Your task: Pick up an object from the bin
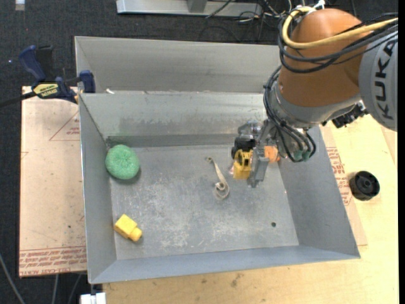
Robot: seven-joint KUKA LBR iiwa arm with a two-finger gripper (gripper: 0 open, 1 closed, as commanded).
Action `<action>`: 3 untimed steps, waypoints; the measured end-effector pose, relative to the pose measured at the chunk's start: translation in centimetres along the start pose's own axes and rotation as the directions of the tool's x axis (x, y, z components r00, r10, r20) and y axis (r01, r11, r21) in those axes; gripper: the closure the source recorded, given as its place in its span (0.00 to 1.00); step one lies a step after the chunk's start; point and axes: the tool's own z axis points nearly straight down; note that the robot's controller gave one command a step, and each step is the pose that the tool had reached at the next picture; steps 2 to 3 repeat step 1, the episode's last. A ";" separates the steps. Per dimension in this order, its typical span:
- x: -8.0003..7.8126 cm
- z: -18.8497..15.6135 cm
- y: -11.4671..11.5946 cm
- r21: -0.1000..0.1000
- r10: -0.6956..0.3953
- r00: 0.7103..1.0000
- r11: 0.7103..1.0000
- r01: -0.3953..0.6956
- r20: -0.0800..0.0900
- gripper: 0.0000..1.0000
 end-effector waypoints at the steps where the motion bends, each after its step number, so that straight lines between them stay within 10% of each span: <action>1: -0.3 -6.8 -1.2 0.000 0.016 1.000 1.000 -0.016 0.004 1.00; 3: -0.3 -6.8 -1.2 0.000 0.016 1.000 1.000 -0.016 0.004 1.00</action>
Offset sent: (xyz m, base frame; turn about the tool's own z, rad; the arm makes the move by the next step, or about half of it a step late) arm 0.0568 0.0120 -0.1657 -0.0295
